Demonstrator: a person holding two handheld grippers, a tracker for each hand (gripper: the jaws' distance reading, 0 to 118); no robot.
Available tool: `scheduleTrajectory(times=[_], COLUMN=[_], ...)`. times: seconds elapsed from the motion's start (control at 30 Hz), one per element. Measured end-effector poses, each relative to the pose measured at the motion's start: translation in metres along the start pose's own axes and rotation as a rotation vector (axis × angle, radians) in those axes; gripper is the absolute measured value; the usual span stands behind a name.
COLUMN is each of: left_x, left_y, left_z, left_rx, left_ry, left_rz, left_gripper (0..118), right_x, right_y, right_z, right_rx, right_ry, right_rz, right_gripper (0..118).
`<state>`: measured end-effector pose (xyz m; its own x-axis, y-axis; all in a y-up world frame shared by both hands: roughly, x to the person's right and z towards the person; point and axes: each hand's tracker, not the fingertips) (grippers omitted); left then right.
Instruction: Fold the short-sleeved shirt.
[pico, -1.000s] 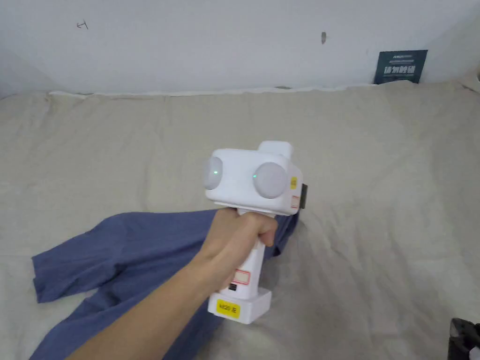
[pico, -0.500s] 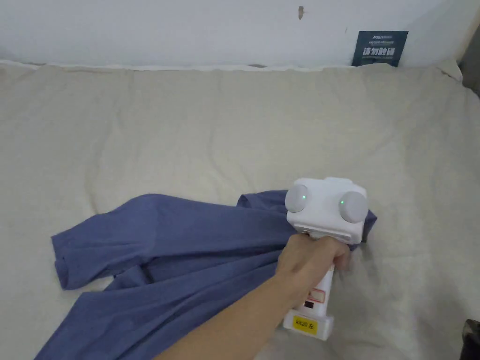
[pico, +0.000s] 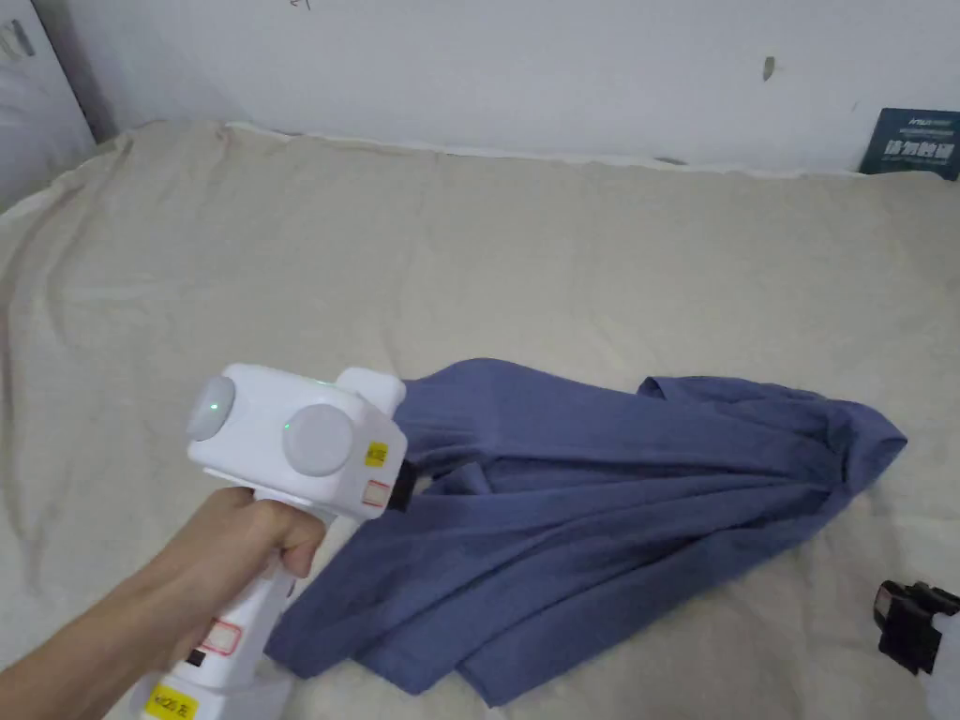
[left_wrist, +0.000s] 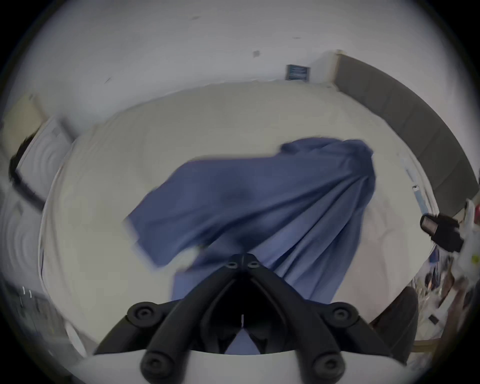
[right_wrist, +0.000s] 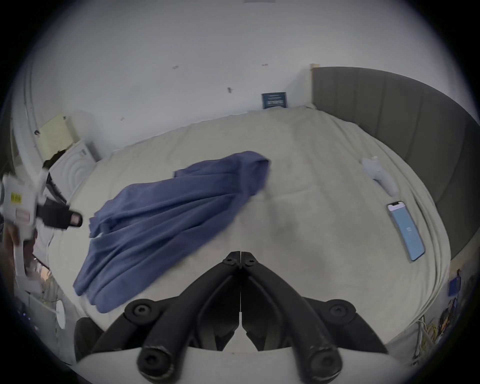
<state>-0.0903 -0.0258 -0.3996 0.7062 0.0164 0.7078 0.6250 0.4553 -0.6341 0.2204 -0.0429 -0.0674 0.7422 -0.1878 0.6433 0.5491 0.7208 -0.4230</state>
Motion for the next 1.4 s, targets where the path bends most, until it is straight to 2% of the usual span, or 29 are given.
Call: scheduleTrajectory(times=[0.07, 0.2, 0.23, 0.27, 0.3, 0.33, 0.4, 0.5, 0.53, 0.6, 0.63, 0.67, 0.83, 0.9, 1.0, 1.13, 1.27, 1.4], left_x=[-0.039, -0.085, -0.086, -0.077, -0.074, -0.068, -0.054, -0.047, -0.049, -0.05, -0.05, -0.045, -0.057, -0.061, -0.052, -0.053, -0.062, -0.07], left_y=[-0.041, -0.058, -0.062, -0.064, -0.068, -0.072, -0.08, -0.089, -0.09, -0.093, -0.095, -0.092, -0.09, -0.091, -0.089, -0.088, -0.09, -0.09], left_z=[-0.005, 0.0, -0.004, -0.003, -0.012, -0.02, -0.026, -0.048, -0.055, -0.06, -0.055, -0.049, -0.042, -0.041, -0.036, -0.043, -0.049, -0.053], left_rx=[-0.012, -0.004, 0.006, -0.005, -0.04, -0.018, -0.107, -0.117, -0.13, -0.152, -0.128, -0.089, -0.038, -0.051, -0.035, -0.033, -0.033, -0.038], left_ry=[0.087, 0.015, 0.025, 0.069, 0.083, 0.061, 0.062, 0.066, 0.073, 0.081, 0.111, 0.111, 0.066, -0.001, -0.001, -0.005, -0.039, -0.063], left_rz=[0.1, 0.25, 0.267, 0.24, 0.195, 0.13, 0.145, 0.159, 0.165, 0.177, 0.193, 0.179, 0.234, 0.282, 0.247, 0.242, 0.276, 0.27], left_gripper=[0, 2, 35, 88, 117, 110, 108, 106, 95, 53, 37, 1, 0, 0, 0, 0, 0, 0], right_x=[-0.014, -0.037, -0.041, -0.046, -0.048, -0.051, -0.055, -0.06, -0.061, -0.066, -0.07, -0.074, -0.096, -0.109, -0.137, -0.184, -0.247, -0.301], right_y=[-0.003, -0.009, -0.009, -0.01, -0.011, -0.012, -0.015, -0.019, -0.02, -0.023, -0.024, -0.024, -0.014, -0.004, 0.021, 0.071, 0.115, 0.154], right_z=[-0.001, -0.006, -0.006, -0.005, -0.005, -0.005, -0.005, -0.008, -0.009, -0.011, -0.012, -0.012, -0.026, -0.035, -0.054, -0.104, -0.164, -0.23], right_rx=[-0.016, -0.044, -0.049, -0.053, -0.058, -0.061, -0.068, -0.09, -0.099, -0.119, -0.123, -0.118, -0.125, -0.119, -0.11, -0.15, -0.144, -0.183], right_ry=[0.025, 0.031, 0.032, 0.035, 0.036, 0.036, 0.036, 0.03, 0.032, 0.034, 0.031, 0.031, 0.07, 0.092, 0.137, 0.236, 0.212, 0.213], right_rz=[0.025, 0.068, 0.077, 0.084, 0.088, 0.092, 0.102, 0.122, 0.128, 0.152, 0.175, 0.196, 0.257, 0.286, 0.338, 0.34, 0.523, 0.577], right_gripper=[0, 0, 0, 0, 0, 0, 0, 0, 0, 0, 0, 0, 0, 0, 0, 0, 0, 0])
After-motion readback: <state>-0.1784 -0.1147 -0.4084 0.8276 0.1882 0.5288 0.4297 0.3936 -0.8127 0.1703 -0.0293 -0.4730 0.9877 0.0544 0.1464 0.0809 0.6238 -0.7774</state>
